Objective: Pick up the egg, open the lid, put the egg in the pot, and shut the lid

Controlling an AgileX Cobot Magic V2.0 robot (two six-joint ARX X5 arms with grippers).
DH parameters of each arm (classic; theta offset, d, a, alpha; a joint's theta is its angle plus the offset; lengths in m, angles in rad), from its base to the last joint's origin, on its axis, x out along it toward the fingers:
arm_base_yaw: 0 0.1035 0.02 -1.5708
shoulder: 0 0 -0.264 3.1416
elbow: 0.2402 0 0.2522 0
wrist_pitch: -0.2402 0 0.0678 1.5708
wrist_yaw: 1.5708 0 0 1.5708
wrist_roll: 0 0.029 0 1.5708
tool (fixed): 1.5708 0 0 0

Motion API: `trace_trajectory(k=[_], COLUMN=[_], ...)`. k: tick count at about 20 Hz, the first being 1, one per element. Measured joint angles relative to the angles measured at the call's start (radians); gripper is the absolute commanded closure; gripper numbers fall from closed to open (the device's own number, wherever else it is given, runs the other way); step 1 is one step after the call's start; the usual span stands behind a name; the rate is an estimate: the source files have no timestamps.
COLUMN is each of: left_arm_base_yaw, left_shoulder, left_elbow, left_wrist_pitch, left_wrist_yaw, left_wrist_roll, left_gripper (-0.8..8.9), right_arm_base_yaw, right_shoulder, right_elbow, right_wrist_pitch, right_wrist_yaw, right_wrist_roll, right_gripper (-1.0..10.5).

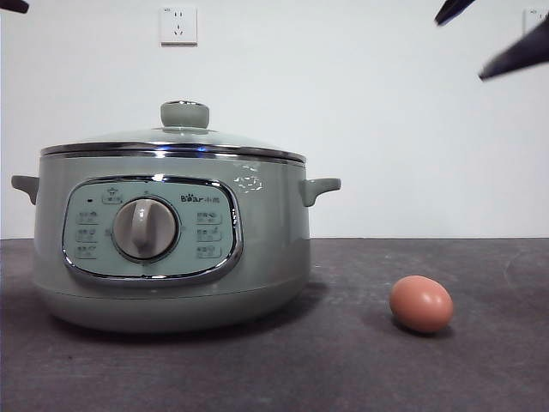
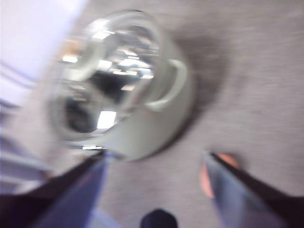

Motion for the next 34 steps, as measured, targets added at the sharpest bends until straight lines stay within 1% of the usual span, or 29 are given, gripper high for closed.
trace_trajectory(k=[4, 5, 7, 9, 11, 16, 19, 22, 24, 26, 28, 31, 34], left_arm_base_yaw=[0.000, -0.002, -0.003, -0.003, -0.003, -0.003, -0.003, -0.003, -0.003, -0.003, -0.003, -0.003, -0.006], left_shoulder=[0.000, 0.000, 0.000, 0.000, -0.001, -0.001, -0.001, -0.001, 0.000, -0.001, -0.001, -0.001, 0.000], left_elbow=[0.029, 0.041, 0.071, 0.091, 0.095, 0.095, 0.095, 0.095, 0.095, 0.095, 0.095, 0.095, 0.095], left_wrist_pitch=[0.007, 0.007, 0.008, 0.016, 0.022, 0.021, 0.021, 0.021, 0.021, 0.021, 0.021, 0.021, 0.020], left_wrist_yaw=[-0.005, -0.005, -0.006, -0.005, -0.005, -0.005, -0.005, -0.005, -0.005, -0.006, -0.005, -0.006, -0.006], left_wrist_roll=[0.000, 0.000, 0.000, 0.000, 0.000, 0.000, 0.000, 0.000, 0.000, 0.000, 0.000, 0.000, 0.000], left_gripper=[4.63, 4.63, 4.63, 4.63, 4.63, 4.63, 4.63, 4.63, 4.63, 4.63, 4.63, 4.63, 4.63], right_arm_base_yaw=[0.166, 0.198, 0.256, 0.292, 0.311, 0.320, 0.320, 0.320, 0.320, 0.320, 0.320, 0.320, 0.320], right_shoulder=[0.021, 0.040, 0.103, 0.178, 0.266, 0.496, 0.585, 0.627, 0.636, 0.636, 0.636, 0.636, 0.621], right_elbow=[0.001, 0.003, 0.003, 0.003, 0.003, 0.003, 0.003, 0.003, 0.003, 0.003, 0.005, 0.006, 0.009], right_wrist_pitch=[-0.004, -0.008, -0.018, -0.014, 0.006, 0.064, 0.083, 0.103, 0.130, 0.140, 0.142, 0.134, 0.079], right_wrist_yaw=[0.323, 0.385, 0.475, 0.513, 0.521, 0.521, 0.521, 0.521, 0.519, 0.518, 0.518, 0.518, 0.518], right_wrist_roll=[0.005, 0.007, 0.026, 0.045, 0.055, 0.058, 0.060, 0.063, 0.066, 0.066, 0.067, 0.067, 0.067], right_gripper=[5.0, 5.0, 5.1, 5.1, 5.1, 5.1, 5.3, 6.2, 7.1, 8.2, 9.6, 9.6, 9.6])
